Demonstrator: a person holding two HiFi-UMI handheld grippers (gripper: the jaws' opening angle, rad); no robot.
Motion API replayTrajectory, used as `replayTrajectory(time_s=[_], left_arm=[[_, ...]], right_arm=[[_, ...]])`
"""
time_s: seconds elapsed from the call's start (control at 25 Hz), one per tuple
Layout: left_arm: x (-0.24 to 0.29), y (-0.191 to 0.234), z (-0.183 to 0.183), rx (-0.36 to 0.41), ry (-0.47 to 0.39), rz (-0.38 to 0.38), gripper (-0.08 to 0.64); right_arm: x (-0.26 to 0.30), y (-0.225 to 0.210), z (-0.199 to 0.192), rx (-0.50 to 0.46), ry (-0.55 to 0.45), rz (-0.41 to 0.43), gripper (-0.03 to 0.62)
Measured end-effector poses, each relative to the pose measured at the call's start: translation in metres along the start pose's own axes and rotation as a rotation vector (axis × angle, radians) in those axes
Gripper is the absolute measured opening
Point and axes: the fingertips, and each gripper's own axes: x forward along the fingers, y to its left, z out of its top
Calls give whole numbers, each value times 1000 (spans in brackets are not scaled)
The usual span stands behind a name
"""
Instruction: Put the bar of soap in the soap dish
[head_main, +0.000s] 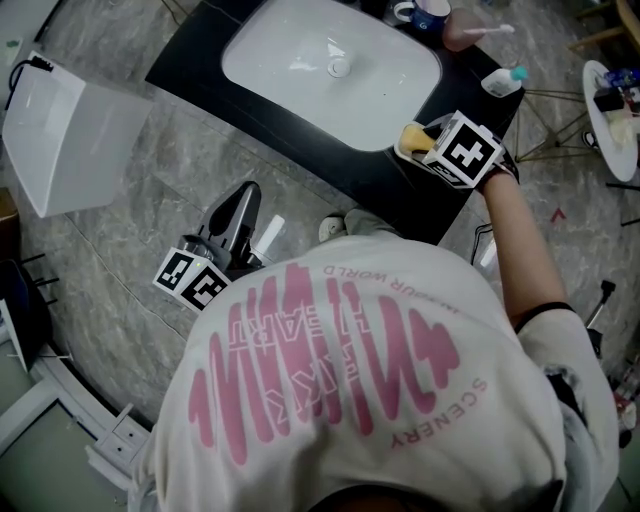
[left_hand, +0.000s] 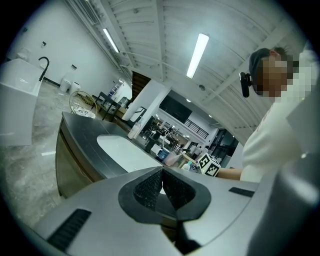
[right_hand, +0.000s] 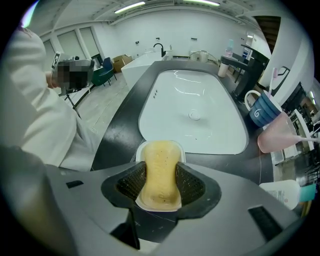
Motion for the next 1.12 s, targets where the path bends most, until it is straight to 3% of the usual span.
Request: replayTrajectory(time_s=[0.28, 0.4, 0.52, 0.72, 0.92, 1.04, 1.12], left_arm=[[-10, 4, -2, -3, -15, 26, 9], [-12, 6, 0, -15, -25, 34, 9], [-6, 4, 6, -27, -22, 27, 9], [24, -11, 26, 0, -26, -49, 9], [66, -54, 37, 48, 3, -212, 9], [85, -81, 40, 67, 27, -310, 9], [95, -94, 38, 82, 50, -358, 9]], right_arm=[[4, 3, -1, -27, 26, 24, 193], [2, 2, -1, 5, 18, 33, 193], [-11, 3, 2, 85, -61, 55, 193], [-63, 19, 24, 347, -375, 184, 193], [-126, 34, 47, 589, -814, 263, 191], [-164, 39, 51, 739, -1103, 320, 146], [-183, 42, 49, 800, -1221, 317, 91]])
